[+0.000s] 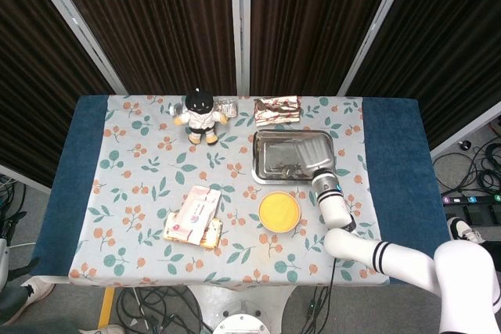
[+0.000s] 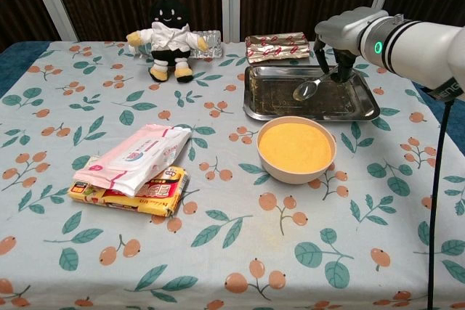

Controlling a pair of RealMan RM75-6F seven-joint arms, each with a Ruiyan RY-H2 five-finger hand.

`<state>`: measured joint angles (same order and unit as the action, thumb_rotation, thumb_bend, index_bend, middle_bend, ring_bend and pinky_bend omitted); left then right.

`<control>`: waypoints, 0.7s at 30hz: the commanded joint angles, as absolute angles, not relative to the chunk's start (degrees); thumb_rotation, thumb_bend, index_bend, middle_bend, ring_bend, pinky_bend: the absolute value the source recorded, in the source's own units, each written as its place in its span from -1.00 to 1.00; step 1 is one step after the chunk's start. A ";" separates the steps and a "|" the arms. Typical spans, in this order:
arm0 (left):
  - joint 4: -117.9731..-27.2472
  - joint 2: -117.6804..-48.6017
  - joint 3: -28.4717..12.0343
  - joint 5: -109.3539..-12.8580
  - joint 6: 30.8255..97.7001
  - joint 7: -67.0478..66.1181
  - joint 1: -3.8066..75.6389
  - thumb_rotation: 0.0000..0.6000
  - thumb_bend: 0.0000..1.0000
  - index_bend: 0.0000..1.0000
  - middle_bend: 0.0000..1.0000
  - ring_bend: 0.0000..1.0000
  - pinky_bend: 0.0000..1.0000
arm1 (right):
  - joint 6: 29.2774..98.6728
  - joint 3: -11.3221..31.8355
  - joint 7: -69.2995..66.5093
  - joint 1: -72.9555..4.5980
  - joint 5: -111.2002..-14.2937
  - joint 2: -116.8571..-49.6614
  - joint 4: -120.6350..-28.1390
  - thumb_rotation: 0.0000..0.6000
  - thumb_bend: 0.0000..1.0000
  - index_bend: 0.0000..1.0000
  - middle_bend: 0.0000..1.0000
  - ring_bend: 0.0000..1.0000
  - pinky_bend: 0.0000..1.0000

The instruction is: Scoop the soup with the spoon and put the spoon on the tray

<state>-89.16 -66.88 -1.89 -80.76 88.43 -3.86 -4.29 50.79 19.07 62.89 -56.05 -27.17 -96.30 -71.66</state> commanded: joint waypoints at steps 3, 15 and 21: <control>-89.32 -66.78 -1.81 -80.74 88.54 -4.01 -4.38 1.00 -0.87 -0.53 -0.76 -0.80 -0.77 | 47.16 19.59 61.55 -60.39 -19.05 -100.51 -63.14 1.00 -0.43 0.30 1.00 1.00 1.00; -89.04 -66.77 -1.64 -80.96 89.05 -3.76 -4.68 1.00 -0.87 -0.53 -0.76 -0.79 -0.77 | 46.57 18.47 54.87 -59.27 -18.66 -96.69 -63.88 1.00 -1.00 -0.06 1.00 1.00 1.00; -88.59 -66.83 -1.91 -80.96 88.69 -3.23 -4.30 1.00 -0.87 -0.53 -0.76 -0.79 -0.77 | 51.54 16.68 44.95 -50.65 -29.07 -84.17 -80.84 1.00 -0.76 -0.03 0.96 0.96 1.00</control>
